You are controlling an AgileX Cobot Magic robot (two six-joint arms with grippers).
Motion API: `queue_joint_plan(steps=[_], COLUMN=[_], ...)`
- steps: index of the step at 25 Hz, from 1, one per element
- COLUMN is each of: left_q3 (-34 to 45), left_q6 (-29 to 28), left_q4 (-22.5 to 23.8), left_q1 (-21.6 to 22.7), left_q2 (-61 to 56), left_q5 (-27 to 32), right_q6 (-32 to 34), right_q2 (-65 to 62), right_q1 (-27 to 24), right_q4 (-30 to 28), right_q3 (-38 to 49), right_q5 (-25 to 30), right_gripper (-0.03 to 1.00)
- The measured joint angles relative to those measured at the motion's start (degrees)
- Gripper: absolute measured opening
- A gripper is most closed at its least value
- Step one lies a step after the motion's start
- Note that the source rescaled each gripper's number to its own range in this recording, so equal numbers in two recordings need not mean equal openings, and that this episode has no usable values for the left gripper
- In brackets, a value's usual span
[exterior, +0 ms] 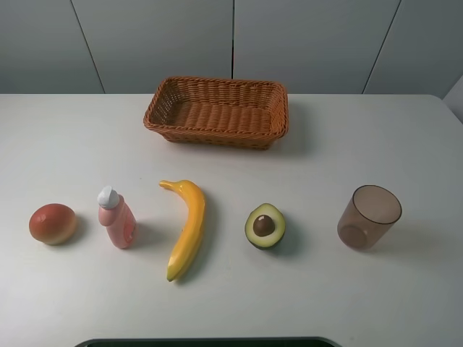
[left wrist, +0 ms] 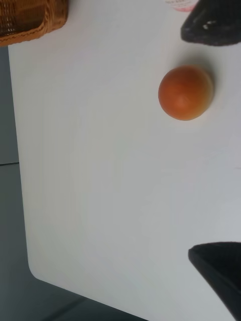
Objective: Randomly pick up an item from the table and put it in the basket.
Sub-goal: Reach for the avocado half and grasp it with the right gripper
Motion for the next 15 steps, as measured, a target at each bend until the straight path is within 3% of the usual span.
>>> queue_joint_plan(steps=[15], left_q3=[0.0], left_q6=[0.0], left_q4=[0.0], left_q1=[0.0], left_q2=[0.0], left_q5=[0.0], right_q6=[0.0], right_q2=[0.0], right_q1=[0.0], right_q4=[0.0], right_q3=[0.0], right_q5=[0.0], right_gripper=[1.00])
